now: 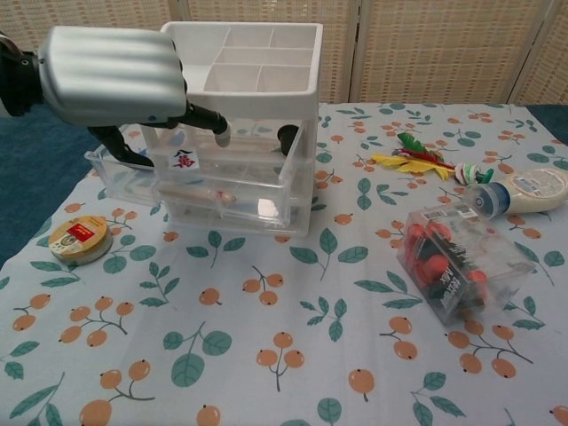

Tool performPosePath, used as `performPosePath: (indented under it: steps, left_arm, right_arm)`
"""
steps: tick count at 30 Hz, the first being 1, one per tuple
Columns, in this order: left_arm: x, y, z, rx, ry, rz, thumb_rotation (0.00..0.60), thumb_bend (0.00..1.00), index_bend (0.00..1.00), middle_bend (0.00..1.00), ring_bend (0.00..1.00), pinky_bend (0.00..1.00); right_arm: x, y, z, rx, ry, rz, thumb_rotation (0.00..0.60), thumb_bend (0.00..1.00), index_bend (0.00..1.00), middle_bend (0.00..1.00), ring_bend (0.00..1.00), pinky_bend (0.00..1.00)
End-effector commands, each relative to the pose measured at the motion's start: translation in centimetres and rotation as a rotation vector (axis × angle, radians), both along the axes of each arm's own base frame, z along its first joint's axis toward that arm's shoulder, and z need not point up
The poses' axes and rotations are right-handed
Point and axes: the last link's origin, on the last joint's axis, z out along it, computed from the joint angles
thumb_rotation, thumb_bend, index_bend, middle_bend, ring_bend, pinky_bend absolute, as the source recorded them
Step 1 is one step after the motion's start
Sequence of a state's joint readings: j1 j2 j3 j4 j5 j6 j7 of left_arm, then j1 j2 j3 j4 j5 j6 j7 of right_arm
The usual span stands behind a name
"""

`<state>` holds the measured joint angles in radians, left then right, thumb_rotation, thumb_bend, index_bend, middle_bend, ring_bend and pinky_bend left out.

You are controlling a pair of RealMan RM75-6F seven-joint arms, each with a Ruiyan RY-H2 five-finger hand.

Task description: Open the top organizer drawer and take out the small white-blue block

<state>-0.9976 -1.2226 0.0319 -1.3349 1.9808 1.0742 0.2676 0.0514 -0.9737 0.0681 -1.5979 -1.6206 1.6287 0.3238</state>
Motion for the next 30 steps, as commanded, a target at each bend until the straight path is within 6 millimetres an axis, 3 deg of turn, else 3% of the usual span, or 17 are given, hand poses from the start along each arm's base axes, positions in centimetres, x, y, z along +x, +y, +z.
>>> performPosePath:
  steps: [1,30]
  left_arm:
    - [0.01,0.08,-0.11,0.003,0.008,-0.002,0.600,0.08,0.30,0.97,1.00,1.00]
    - [0.24,0.04,-1.05,0.005,0.065,-0.025,0.600,0.08,0.42,0.97,1.00,1.00]
  right_arm:
    - [-0.03,-0.02,-0.04,0.001,0.000,0.000,0.600,0.29,0.07,0.21,0.08,0.13]
    - [-0.14,-0.19,-0.09,0.000,-0.004,-0.004,0.600,0.29,0.07,0.21,0.08,0.13]
